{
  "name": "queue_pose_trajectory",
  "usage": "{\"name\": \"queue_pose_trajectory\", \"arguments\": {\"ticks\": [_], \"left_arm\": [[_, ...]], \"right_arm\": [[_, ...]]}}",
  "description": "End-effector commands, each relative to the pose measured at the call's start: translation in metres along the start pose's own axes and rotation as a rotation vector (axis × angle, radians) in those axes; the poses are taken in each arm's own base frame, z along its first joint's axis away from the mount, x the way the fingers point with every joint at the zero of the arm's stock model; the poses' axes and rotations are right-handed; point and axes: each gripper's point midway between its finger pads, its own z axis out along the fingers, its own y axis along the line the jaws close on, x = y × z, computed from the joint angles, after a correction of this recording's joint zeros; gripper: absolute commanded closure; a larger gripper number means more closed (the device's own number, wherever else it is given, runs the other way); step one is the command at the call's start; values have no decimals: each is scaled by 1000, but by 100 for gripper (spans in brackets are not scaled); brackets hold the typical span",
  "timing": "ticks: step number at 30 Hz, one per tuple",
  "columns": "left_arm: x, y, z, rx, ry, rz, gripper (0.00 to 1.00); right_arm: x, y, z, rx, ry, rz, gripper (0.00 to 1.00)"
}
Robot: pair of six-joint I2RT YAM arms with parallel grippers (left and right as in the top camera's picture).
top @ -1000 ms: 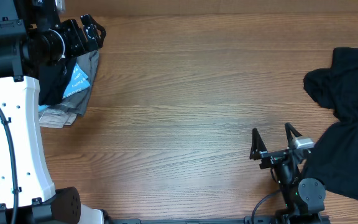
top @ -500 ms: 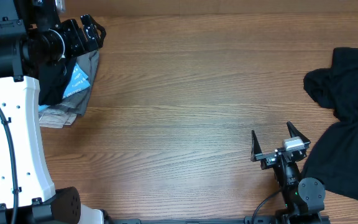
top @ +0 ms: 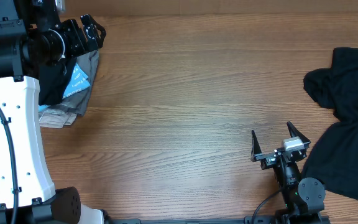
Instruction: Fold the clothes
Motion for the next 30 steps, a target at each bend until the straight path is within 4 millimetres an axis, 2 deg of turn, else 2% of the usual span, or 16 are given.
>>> {"name": "queue_pose_trajectory", "arguments": {"ticks": [1,10,13,18,22,26,30], "left_arm": [[0,0,-2,-2,-4,-5,0],[0,0,-2,-2,-4,-4,0],[-1,-8,-18,8,-40,11,0],[0,-28,-67,37,-143,54,0],[7,-47,-117,67,-250,98,0],[20,-65,-168,98,-358,144,0],[46,-80,-209,138,-439,192,0]], "right_arm": [[3,1,0,-1,0,-3,0],[3,1,0,-1,0,-3,0],[3,1,0,-1,1,-3,0],[3,1,0,-1,0,-3,0],[3,1,0,-1,1,-3,0],[3,1,0,-1,0,-3,0],[3,1,0,-1,1,-3,0]]}}
